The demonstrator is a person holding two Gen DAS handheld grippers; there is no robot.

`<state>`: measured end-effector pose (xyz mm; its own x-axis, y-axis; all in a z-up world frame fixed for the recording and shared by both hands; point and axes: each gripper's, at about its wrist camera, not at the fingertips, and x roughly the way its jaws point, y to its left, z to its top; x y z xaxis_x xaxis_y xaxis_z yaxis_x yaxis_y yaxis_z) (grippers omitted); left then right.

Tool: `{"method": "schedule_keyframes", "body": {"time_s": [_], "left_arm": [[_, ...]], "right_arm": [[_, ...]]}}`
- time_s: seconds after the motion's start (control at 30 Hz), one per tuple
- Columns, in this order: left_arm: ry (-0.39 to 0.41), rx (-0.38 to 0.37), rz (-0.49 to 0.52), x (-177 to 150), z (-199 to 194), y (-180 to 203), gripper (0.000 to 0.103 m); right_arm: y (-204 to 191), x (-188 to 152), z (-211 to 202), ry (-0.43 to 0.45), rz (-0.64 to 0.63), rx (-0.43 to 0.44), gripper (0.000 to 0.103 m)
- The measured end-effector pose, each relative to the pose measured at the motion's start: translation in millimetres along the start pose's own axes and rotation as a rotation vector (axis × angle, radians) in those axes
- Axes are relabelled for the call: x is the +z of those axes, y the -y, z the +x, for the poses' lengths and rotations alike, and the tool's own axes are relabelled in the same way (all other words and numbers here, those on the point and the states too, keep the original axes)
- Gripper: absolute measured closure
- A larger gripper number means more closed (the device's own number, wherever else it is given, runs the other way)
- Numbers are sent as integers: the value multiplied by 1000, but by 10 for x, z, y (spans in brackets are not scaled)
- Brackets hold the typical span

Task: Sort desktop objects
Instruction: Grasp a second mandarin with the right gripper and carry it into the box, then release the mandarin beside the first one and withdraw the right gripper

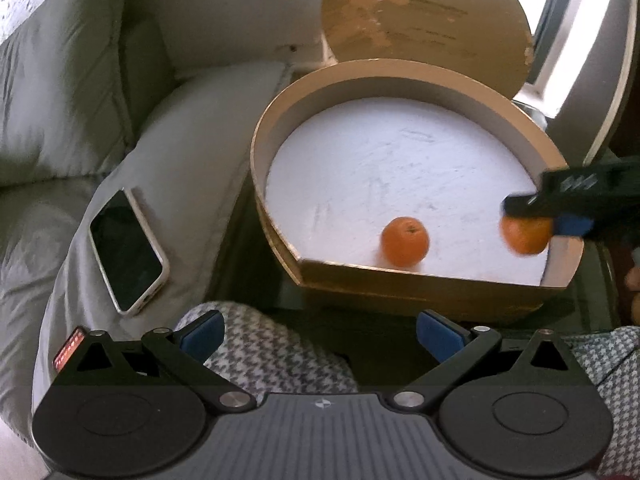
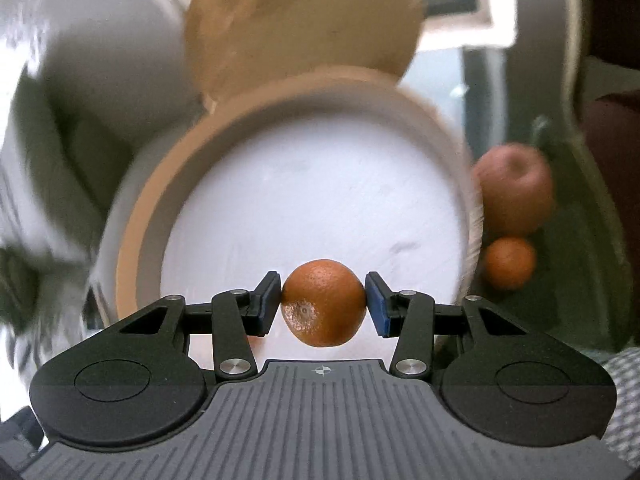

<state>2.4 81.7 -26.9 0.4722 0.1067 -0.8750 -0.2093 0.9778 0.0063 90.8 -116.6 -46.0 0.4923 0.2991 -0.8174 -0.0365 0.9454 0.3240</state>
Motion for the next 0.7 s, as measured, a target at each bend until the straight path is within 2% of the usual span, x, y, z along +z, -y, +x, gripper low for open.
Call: {"method": "schedule_keyframes", "body": {"time_s": [0.2,0.6,0.7], "left_arm": [[-11,-8,-16,-27,23,-80,1],[-18,-10,2,-47,27,-57,1],[-18,-6,10,-47,17,-36,1]], "right_arm": [[-158,-145,385,-106,-54,-46,55],[-226,-134,692,-159,-65,-57,54],[-215,-120,669,-162,-55,-44,48]]}}
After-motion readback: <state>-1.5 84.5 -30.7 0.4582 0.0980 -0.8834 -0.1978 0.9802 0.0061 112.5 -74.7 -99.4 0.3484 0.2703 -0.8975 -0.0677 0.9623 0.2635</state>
